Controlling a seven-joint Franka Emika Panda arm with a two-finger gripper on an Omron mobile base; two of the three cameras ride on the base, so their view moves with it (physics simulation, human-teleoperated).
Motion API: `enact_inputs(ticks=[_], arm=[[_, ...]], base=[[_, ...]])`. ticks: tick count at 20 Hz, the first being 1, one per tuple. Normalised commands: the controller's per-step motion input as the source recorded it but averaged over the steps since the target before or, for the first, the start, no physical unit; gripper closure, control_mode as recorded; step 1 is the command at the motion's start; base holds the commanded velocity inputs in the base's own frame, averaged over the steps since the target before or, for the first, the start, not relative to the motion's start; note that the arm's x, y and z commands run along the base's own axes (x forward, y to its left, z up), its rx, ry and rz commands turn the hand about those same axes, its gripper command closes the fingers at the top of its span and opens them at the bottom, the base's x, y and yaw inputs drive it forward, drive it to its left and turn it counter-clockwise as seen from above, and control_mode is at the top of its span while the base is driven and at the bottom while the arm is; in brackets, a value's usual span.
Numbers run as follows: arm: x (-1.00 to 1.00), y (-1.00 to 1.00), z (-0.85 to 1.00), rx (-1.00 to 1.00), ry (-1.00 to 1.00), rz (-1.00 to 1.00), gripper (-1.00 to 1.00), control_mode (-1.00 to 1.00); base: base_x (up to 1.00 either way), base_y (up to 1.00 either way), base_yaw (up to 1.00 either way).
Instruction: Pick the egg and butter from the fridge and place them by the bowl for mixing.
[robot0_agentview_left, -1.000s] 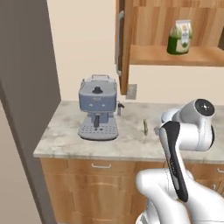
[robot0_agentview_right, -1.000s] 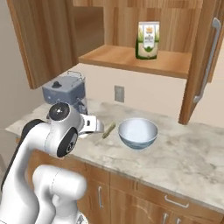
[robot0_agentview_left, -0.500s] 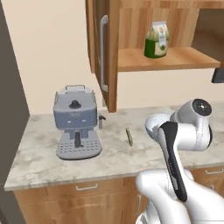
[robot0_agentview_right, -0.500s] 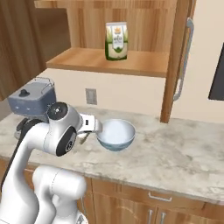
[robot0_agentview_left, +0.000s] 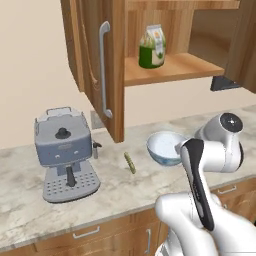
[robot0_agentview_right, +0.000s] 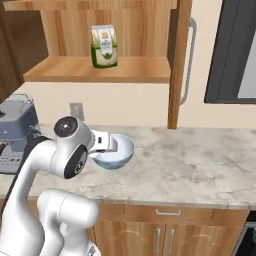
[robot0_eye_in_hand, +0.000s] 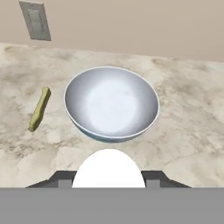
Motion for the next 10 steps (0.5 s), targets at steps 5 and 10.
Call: enact_inputs(ticks=[5,10], arm=[[0.0,0.0,0.0,0.0,0.0,0.0,1.0,1.0],[0.0,0.0,0.0,0.0,0.0,0.0,1.0,1.0]], base=[[0.15,0.68,0.0],[0.02,0.28,0.0]])
